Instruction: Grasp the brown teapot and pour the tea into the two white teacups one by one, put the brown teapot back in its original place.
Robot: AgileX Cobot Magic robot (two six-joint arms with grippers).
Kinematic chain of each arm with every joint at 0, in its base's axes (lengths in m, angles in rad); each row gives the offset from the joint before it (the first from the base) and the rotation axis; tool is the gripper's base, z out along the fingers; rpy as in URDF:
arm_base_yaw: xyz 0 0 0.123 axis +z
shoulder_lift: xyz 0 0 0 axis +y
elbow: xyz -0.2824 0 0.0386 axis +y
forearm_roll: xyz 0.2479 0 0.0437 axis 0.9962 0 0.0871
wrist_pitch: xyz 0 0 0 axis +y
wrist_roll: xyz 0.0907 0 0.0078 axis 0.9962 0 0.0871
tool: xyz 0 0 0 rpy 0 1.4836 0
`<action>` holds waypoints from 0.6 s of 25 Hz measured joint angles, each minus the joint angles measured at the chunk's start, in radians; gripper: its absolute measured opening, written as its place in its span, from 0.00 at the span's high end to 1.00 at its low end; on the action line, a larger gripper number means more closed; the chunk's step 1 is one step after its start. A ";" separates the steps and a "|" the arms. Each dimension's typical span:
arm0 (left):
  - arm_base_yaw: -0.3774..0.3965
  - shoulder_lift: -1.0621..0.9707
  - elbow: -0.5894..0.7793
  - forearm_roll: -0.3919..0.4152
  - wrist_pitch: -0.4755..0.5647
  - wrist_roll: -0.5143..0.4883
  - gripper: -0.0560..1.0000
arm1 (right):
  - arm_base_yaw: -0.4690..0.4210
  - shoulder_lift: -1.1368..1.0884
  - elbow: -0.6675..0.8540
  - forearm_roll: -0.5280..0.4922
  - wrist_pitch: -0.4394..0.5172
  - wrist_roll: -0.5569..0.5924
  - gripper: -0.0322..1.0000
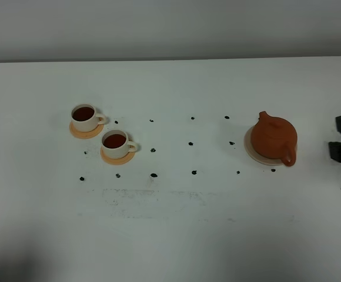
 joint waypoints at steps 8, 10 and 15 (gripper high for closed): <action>0.000 0.000 0.000 0.000 0.000 0.000 0.31 | 0.000 -0.261 0.000 -0.022 0.205 0.000 0.75; 0.000 0.000 0.000 0.000 0.000 0.000 0.31 | 0.000 -0.296 0.000 -0.025 0.277 0.000 0.79; 0.000 0.000 0.000 0.000 0.000 0.000 0.31 | 0.000 -0.437 0.012 -0.025 0.445 0.000 0.84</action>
